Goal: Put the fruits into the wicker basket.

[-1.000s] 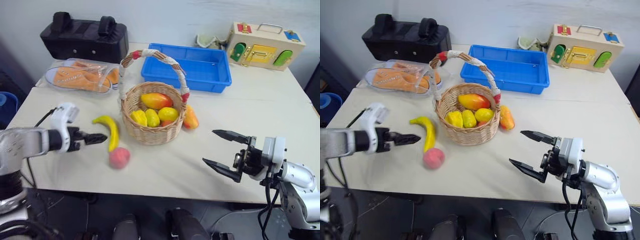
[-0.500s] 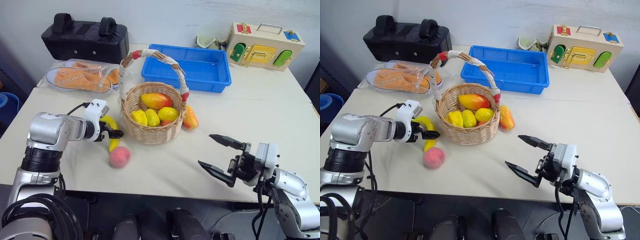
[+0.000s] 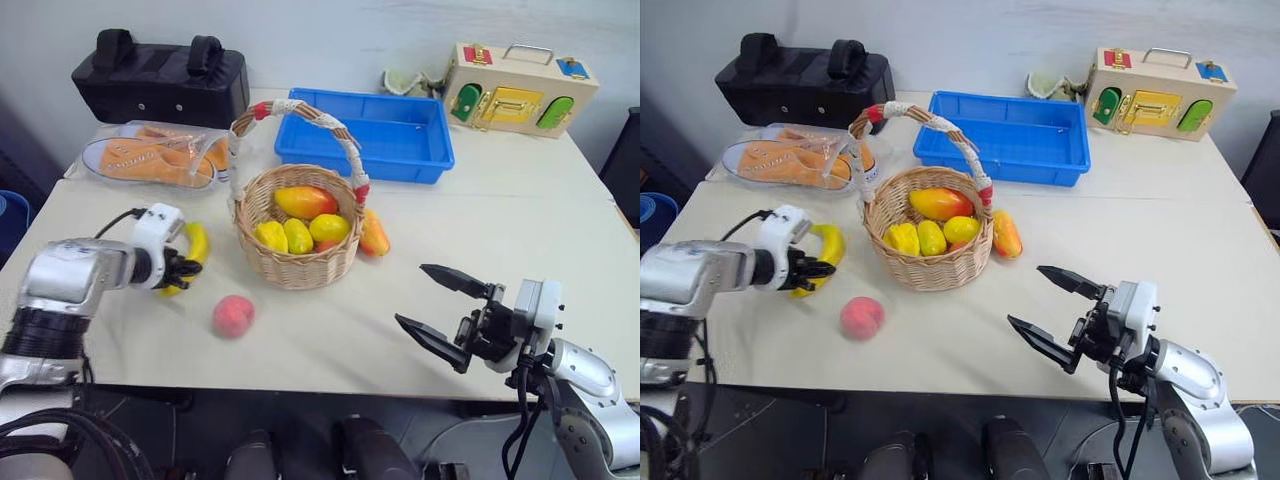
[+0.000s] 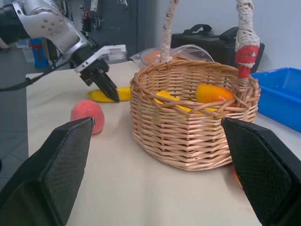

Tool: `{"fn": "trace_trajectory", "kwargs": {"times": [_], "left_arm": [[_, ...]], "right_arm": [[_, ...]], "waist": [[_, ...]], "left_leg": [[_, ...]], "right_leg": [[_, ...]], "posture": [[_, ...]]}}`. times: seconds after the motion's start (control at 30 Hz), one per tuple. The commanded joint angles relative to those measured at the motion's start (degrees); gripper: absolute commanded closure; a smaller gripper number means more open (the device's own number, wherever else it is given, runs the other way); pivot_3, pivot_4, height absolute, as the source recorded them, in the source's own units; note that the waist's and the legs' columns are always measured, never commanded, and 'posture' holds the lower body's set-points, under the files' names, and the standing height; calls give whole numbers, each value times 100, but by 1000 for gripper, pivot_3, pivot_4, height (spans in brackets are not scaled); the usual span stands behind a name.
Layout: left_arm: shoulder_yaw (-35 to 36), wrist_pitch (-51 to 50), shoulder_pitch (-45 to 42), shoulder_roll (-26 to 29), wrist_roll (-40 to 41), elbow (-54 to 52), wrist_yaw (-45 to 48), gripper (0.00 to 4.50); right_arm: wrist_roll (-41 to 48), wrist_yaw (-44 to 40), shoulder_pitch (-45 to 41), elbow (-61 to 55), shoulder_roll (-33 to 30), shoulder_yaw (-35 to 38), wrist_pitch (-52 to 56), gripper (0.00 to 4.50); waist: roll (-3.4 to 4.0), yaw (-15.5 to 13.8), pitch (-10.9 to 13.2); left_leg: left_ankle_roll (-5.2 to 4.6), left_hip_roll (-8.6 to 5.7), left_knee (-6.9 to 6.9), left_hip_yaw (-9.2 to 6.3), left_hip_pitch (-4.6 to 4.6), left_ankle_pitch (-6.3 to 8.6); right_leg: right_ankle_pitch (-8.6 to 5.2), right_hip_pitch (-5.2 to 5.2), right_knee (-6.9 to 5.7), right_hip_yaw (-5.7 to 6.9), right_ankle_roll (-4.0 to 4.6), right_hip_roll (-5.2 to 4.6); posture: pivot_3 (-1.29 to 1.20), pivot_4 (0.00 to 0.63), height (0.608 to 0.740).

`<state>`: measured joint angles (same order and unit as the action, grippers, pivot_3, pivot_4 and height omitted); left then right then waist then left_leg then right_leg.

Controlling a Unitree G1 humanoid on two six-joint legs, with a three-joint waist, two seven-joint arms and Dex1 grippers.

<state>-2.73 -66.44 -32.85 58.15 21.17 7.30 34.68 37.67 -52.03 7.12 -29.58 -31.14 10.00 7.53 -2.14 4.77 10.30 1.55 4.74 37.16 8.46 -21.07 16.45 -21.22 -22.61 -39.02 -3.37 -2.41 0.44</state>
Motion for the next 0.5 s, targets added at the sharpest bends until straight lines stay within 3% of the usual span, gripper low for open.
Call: {"fn": "trace_trajectory", "kwargs": {"times": [0.03, 0.17, 0.27, 0.3, 0.4, 0.5], "left_arm": [[682, 251, 223, 547, 30, -296, 372, 3922], [2383, 1699, 707, 381, 966, -1300, 1637, 3922], [2967, 2489, 1100, 163, 1622, -1993, 2738, 3922], [2957, 2601, 1076, 116, 1805, -2121, 2971, 3922], [2005, 3524, 862, 199, 1393, -2398, 3671, 3922], [1053, 4023, 51, -376, 932, -2124, 3484, 3922]], "right_arm": [[11, -249, 130, 39, -88, 88, -164, 0], [-294, -525, 433, 444, -15, 174, -661, 0], [-399, -525, 407, 722, 23, 310, -930, 0], [-415, -514, 394, 798, 19, 354, -986, 0], [-492, -429, 430, 1005, -24, 599, -1144, 0], [-536, -357, 494, 1081, -99, 875, -1244, 0]], "waist": [[-2, -6, 1], [-23, -186, 4], [-23, -185, 3], [-22, -184, 3], [-22, -188, 3], [-16, -229, 2]], "left_leg": [[1, 0, -2, 0, -2, -1], [-5, -3, 2, -11, -17, 3], [-20, -8, 5, -3, -17, 14], [-21, -11, 5, -2, -14, 14], [-19, -13, 4, -5, -7, 13], [-20, -16, 5, -7, -3, 12]], "right_leg": [[-6, -1, 0, 1, 10, -1], [-9, 1, 11, 16, 13, -9], [-8, 14, 30, 17, 12, -20], [-8, 18, 32, 17, 11, -22], [-7, 21, 30, 16, 11, -17], [-6, 25, 28, 13, 10, -12]], "posture": [[0, 150, 740], [0, 150, 740], [0, 150, 740], [0, 150, 740], [0, 150, 740], [0, 150, 740]]}}
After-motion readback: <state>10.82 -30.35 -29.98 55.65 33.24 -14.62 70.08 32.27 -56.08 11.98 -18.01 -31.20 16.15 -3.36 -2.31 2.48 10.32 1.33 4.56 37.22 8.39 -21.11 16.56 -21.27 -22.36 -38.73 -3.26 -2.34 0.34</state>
